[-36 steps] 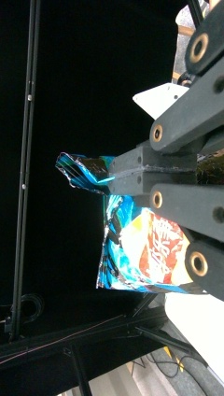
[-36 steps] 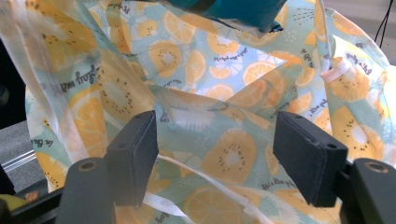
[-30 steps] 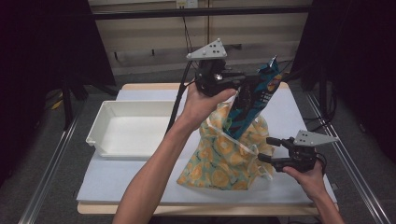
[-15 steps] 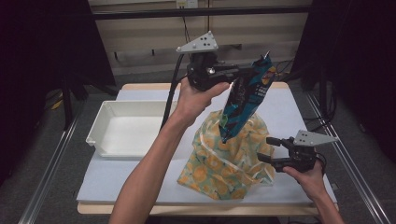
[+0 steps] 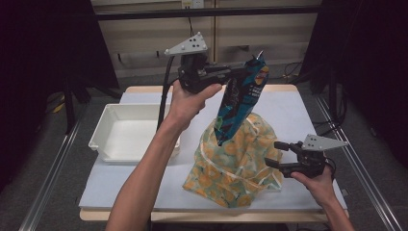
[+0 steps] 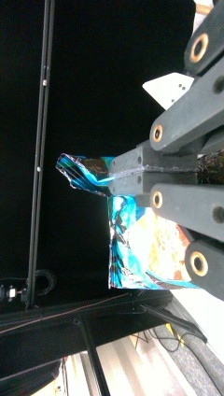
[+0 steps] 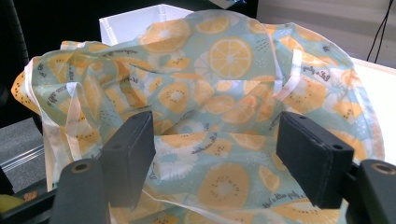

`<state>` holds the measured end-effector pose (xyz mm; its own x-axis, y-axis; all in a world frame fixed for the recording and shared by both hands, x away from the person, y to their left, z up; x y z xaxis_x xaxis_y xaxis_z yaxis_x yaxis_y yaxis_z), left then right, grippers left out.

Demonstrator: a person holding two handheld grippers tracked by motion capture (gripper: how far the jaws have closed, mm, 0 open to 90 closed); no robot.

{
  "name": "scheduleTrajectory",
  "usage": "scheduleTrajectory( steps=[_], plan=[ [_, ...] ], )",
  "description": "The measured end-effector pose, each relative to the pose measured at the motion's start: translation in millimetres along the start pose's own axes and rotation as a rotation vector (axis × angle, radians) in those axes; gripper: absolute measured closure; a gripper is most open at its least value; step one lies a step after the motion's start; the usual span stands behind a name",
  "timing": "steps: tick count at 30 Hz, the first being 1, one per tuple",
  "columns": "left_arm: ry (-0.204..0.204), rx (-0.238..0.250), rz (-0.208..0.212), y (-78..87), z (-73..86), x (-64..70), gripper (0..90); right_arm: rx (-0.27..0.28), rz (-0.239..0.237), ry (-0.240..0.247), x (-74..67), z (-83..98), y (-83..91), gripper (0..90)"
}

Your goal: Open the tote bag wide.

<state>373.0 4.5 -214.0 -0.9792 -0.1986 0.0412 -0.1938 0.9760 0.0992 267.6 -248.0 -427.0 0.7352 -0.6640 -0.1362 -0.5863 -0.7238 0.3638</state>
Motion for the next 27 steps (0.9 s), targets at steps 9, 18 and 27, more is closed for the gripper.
scheduleTrajectory(
  steps=[9, 18, 27],
  plan=[
    [0.010, -0.004, -0.032, 18.8, 6.9, -9.3, 90.0, -0.002, 0.002, 0.004, -0.9, -0.2, -0.7, 27.8],
    [0.024, -0.001, -0.074, 39.8, 13.5, -19.2, 90.0, -0.006, -0.005, 0.005, -1.8, 0.3, -2.6, 27.8],
    [0.033, -0.009, -0.112, 58.4, 23.5, -26.2, 90.0, 0.000, -0.003, 0.009, -3.0, 0.3, -3.0, 27.5]
  ],
)
Point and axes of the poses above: each handheld gripper's, and its own axes: y roughly backward along the jaws, z roughly out of its underside, x roughly to its right, the point moved 4 cm from there along -y, roughly forward along the jaws, and after that the axes turned 1 degree about -y, right-handed, at the moved point
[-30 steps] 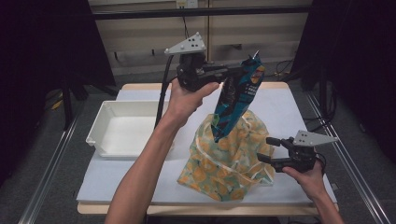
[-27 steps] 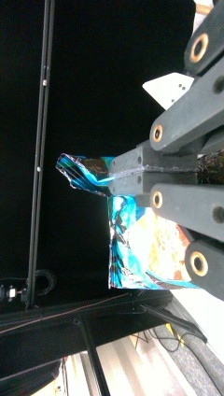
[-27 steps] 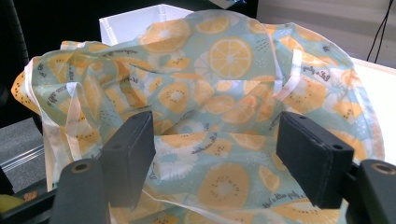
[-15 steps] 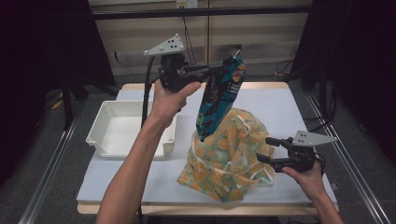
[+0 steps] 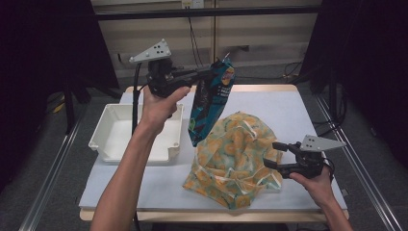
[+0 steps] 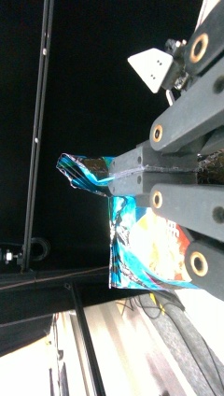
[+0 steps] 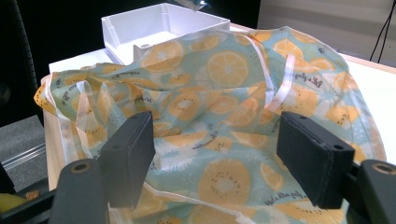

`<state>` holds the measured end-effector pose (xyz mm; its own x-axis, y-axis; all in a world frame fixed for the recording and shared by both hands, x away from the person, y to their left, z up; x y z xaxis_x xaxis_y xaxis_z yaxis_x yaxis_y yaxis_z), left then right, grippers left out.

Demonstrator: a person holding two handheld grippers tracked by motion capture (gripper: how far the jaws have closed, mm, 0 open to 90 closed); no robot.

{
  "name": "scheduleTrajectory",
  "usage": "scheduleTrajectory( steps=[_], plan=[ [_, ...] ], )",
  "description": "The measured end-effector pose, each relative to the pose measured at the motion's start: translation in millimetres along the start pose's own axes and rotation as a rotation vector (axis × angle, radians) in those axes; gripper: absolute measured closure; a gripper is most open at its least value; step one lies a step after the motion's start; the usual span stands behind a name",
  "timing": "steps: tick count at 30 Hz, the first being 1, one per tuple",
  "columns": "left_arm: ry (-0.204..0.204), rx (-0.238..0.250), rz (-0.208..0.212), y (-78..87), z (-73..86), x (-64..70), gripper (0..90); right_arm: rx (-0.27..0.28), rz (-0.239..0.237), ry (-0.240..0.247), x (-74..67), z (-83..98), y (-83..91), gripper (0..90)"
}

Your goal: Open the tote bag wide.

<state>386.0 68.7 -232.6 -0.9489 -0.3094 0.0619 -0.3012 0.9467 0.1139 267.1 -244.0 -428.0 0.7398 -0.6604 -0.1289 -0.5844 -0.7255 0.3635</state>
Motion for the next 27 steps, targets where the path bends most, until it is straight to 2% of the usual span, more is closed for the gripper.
scheduleTrajectory(
  steps=[17, 27],
  plan=[
    [0.045, -0.006, -0.086, 34.9, 22.6, -21.4, 90.0, 0.005, 0.003, -0.016, -2.5, 1.5, 2.2, 26.5],
    [0.069, -0.003, -0.136, 55.7, 34.7, -32.2, 90.0, 0.000, -0.002, -0.025, -9.7, 8.5, 1.2, 25.6]
  ],
)
Point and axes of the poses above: each handheld gripper's, and its own axes: y roughly backward along the jaws, z roughly out of its underside, x roughly to its right, the point moved 4 cm from there along -y, roughly forward along the jaws, and after that the axes turned 1 degree about -y, right-handed, at the moved point
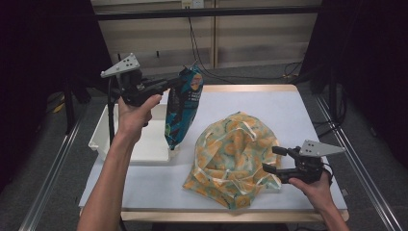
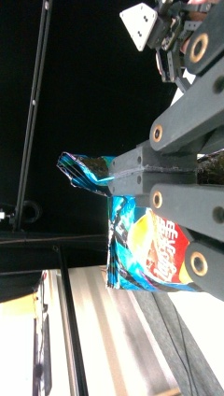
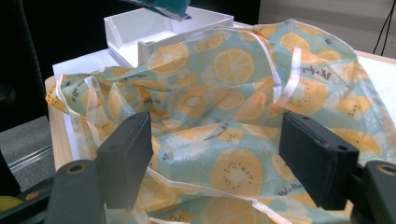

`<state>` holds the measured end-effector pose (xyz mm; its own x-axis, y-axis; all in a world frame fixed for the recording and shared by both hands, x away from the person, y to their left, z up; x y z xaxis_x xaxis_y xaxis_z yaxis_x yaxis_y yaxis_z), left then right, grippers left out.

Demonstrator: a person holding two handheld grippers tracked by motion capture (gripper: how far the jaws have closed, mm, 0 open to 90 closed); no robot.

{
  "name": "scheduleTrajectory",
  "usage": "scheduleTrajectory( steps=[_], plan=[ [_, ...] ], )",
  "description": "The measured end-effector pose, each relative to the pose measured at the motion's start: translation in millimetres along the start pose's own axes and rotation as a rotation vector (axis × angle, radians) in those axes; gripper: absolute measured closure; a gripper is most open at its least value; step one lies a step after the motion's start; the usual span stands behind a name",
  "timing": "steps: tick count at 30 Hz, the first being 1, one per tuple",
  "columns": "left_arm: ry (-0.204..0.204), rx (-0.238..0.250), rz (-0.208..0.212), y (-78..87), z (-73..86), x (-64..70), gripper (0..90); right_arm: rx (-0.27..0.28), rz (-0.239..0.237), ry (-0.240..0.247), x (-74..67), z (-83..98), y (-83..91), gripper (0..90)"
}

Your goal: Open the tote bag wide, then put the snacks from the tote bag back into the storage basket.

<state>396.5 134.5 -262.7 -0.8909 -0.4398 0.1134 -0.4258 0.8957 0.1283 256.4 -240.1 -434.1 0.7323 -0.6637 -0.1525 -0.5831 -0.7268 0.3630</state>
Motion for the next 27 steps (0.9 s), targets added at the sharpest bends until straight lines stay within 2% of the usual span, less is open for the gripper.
scheduleTrajectory(
  steps=[5, 10, 12, 20, 27],
  plan=[
    [0.012, 0.000, -0.042, 9.5, 3.9, -6.5, 90.0, -0.002, 0.001, 0.003, -1.4, 1.8, -0.2, 25.6],
    [0.007, -0.019, -0.093, 21.7, 7.8, -14.3, 90.0, -0.004, -0.001, 0.005, -1.7, 3.9, -0.6, 25.6],
    [0.012, -0.010, -0.102, 25.2, 9.0, -16.7, 90.0, -0.005, -0.002, 0.004, -1.3, 3.8, -0.5, 25.6],
    [0.025, -0.031, -0.158, 37.1, 15.4, -29.7, 90.0, -0.008, -0.005, -0.001, -0.7, 4.4, -1.9, 25.4],
    [0.043, -0.030, -0.193, 45.8, 21.5, -40.4, 90.0, -0.009, 0.001, -0.004, 0.8, 5.6, -1.3, 25.4]
  ],
)
Point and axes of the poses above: each handheld gripper's, and its own axes: y roughly backward along the jaws, z roughly out of its underside, x roughly to its right, the point moved 4 cm from there along -y, roughly forward along the jaws, and after that the axes turned 1 degree about -y, right-handed, at the moved point
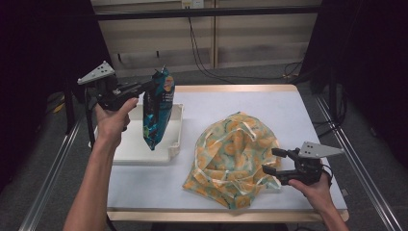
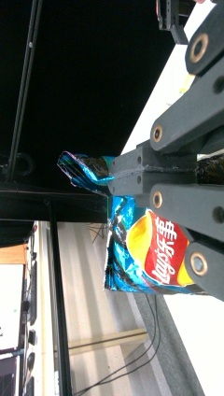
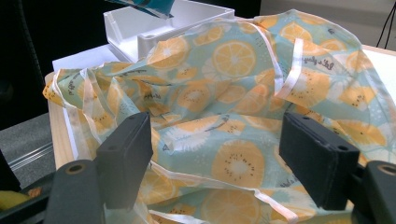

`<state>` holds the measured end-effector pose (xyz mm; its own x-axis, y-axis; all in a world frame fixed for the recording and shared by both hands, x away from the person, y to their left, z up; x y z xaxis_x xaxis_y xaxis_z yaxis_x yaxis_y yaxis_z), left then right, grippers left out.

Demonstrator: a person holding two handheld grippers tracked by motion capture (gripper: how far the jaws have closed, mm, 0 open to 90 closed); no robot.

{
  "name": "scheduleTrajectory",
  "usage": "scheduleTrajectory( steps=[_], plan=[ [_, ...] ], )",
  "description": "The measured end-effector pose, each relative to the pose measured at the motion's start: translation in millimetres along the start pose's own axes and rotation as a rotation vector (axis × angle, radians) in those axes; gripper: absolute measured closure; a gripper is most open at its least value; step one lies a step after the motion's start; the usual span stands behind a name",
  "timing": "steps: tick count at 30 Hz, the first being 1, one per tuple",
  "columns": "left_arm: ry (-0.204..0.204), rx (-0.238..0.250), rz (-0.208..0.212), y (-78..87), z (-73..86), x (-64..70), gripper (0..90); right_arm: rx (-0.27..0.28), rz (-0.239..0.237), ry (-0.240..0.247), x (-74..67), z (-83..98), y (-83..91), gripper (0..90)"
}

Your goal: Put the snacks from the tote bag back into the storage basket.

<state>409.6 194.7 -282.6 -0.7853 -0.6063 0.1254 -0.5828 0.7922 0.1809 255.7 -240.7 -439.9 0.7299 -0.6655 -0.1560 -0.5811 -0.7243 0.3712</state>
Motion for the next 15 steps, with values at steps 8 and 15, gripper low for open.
scheduleTrajectory(
  steps=[8, 15],
  plan=[
    [0.005, -0.034, -0.055, 2.1, 8.0, -14.3, 90.0, -0.003, -0.003, 0.001, 0.2, 0.5, -1.3, 25.3],
    [0.028, -0.048, -0.098, 3.1, 13.7, -27.1, 90.0, -0.006, -0.009, 0.000, -0.1, 1.2, -2.8, 25.2]
  ],
)
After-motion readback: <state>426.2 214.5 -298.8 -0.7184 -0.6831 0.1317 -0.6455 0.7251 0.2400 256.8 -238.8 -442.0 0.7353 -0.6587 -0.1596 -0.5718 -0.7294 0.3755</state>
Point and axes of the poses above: each handheld gripper's, and its own axes: y roughly backward along the jaws, z roughly out of its underside, x roughly to its right, the point moved 4 cm from there along -y, roughly forward along the jaws, and after that the axes turned 1 degree about -y, right-handed, at the moved point
